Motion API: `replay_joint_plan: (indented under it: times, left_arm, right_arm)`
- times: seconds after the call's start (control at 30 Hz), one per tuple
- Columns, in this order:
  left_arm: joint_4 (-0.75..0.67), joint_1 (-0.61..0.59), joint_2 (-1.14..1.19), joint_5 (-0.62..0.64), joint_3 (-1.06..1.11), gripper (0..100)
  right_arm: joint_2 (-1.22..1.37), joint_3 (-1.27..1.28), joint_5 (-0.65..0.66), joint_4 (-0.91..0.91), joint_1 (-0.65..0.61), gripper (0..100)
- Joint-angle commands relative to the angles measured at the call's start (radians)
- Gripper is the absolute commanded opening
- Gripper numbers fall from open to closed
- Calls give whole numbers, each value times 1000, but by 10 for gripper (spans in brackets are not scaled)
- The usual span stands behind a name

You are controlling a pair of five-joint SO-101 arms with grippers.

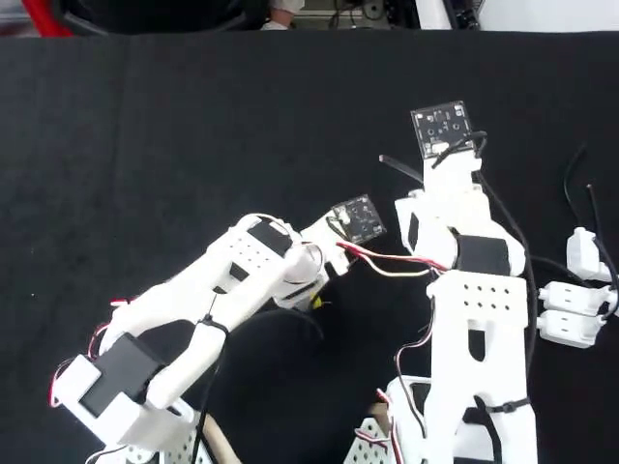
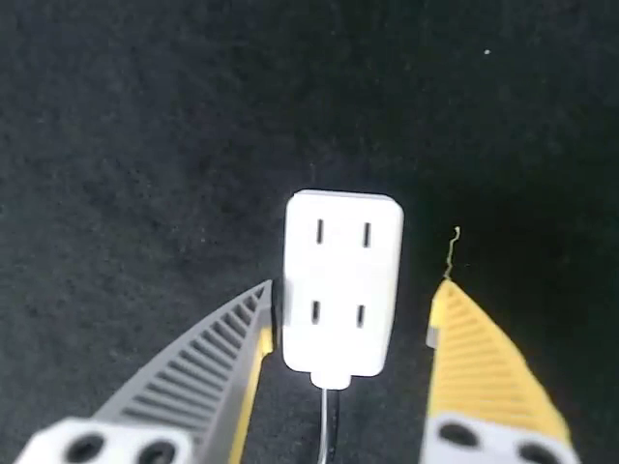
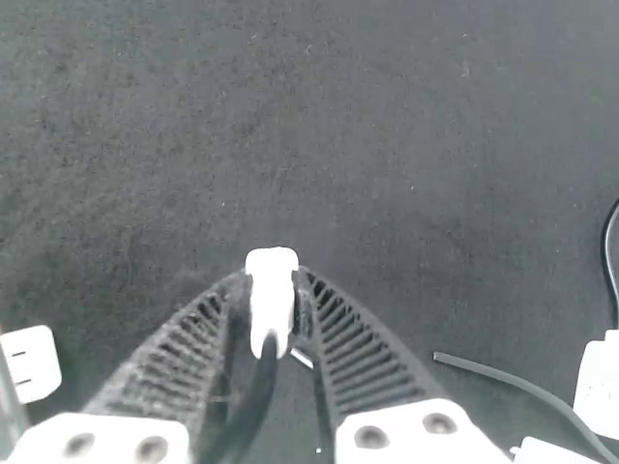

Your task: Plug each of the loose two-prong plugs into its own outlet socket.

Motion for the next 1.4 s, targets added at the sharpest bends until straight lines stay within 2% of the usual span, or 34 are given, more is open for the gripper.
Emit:
replay_joint_plan:
  times: [0.0,0.27,0.47,0.57,0.77,0.87,1.07,1.17,1.27,1.37]
  left_arm:
    - [-9,-15,-41,60,-18,275]
    - [12,-91,-140,68,7,276]
    - [69,-117,-454,69,156,276]
    - [69,-151,-680,68,282,276]
    - [61,-351,-1117,92,538,276]
    - [92,-453,-1300,146,639,271]
    - [239,-661,-1608,222,780,266]
    - [324,-763,-1760,222,849,216]
    - [353,-858,-1772,222,888,180]
    - [358,-932,-1752,218,911,165]
  right_arm:
    - [-28,-90,-6,34,18,11]
    - [-22,-82,2,41,12,11]
    - [-27,-62,-5,54,11,11]
    - [-27,-64,-6,141,-23,12]
    - [-22,-65,-11,285,-288,16]
    - [-27,-44,-100,281,-381,13]
    - [-22,7,-226,212,-491,12]
    - [-22,39,-307,176,-520,12]
    - [-19,44,-385,157,-519,12]
    - [-19,71,-396,130,-519,12]
